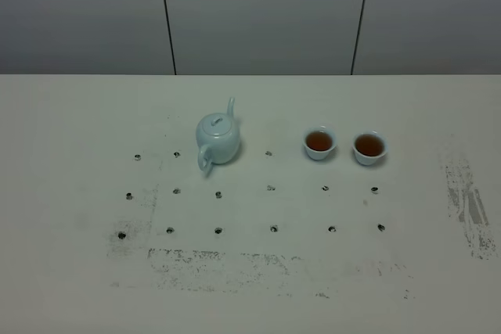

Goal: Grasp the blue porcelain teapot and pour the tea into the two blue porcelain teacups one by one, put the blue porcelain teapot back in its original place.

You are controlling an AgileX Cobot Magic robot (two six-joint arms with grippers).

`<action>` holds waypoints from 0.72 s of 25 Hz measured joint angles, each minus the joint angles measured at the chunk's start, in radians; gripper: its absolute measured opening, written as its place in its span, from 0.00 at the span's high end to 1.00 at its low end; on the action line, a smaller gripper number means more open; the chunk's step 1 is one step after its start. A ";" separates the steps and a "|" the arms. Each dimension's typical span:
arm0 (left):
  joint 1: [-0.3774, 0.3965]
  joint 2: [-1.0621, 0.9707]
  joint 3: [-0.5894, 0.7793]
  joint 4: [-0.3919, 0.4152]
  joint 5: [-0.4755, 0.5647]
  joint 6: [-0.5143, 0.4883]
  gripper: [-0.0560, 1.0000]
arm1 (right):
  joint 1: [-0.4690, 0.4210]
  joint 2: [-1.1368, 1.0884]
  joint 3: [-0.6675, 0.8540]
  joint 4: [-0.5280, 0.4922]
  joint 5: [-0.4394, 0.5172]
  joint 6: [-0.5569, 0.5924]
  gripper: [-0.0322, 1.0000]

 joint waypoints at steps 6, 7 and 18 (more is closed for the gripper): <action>0.000 -0.118 0.000 0.000 0.000 -0.001 0.56 | 0.000 0.000 0.000 0.000 0.000 0.000 0.74; 0.000 -0.134 0.000 0.000 0.000 -0.001 0.56 | 0.000 0.000 0.000 0.000 0.000 0.000 0.74; 0.000 -0.240 0.001 0.000 0.001 -0.001 0.56 | 0.000 0.000 0.000 0.000 0.000 0.000 0.74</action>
